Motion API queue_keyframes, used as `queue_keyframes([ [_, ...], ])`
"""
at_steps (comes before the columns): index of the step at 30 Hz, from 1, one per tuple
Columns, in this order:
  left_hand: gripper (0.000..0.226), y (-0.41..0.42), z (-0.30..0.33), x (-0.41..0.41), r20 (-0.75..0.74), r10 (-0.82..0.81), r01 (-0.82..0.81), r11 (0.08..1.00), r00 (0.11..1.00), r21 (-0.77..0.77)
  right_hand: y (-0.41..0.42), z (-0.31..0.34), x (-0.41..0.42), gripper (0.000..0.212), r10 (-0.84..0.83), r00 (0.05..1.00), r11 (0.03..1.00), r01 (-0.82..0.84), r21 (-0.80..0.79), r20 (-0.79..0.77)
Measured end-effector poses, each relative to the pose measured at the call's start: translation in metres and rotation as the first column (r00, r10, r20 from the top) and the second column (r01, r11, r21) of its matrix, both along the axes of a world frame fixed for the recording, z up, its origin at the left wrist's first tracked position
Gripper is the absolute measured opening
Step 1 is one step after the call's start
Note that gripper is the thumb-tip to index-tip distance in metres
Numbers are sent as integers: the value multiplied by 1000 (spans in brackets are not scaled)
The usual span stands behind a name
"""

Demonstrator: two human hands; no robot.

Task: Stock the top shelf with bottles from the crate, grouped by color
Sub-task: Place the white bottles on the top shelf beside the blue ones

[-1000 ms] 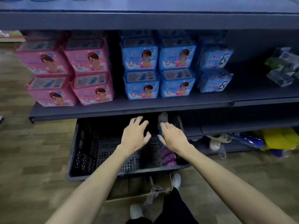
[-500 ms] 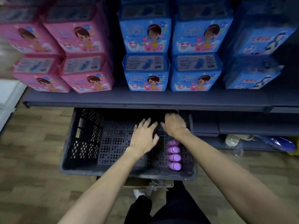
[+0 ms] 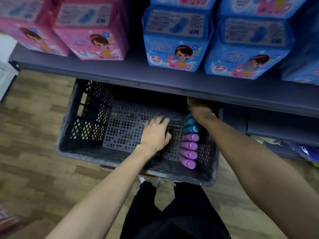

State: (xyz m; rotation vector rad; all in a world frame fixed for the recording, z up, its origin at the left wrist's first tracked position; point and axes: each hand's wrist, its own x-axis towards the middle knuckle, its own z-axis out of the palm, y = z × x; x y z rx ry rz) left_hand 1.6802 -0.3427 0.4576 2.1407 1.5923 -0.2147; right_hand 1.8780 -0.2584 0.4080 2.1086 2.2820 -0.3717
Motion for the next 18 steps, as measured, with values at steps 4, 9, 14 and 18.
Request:
queue_keyframes([
  [4, 50, -9, -4, -10, -9, 12, -12, 1000, 1000, -8, 4, 13, -22, 45, 196, 980, 980, -195, -42, 30],
  [9, 47, -22, -3, -21, -11, -8, 8, 1000, 1000, -8, -23, 20, -41, 61, 249, 966, 954, -232, -192, 74],
  [14, 49, -27, -7, -32, 15, -19, 19, 1000, 1000, -17, -55, 20, -58, 47, 295, 956, 940, -292, -179, -13],
  [18, 46, -31, -6, -42, -9, -32, 32, 999, 999, -18, -80, 19, -72, 46, 315, 949, 931, -314, -186, -22],
])
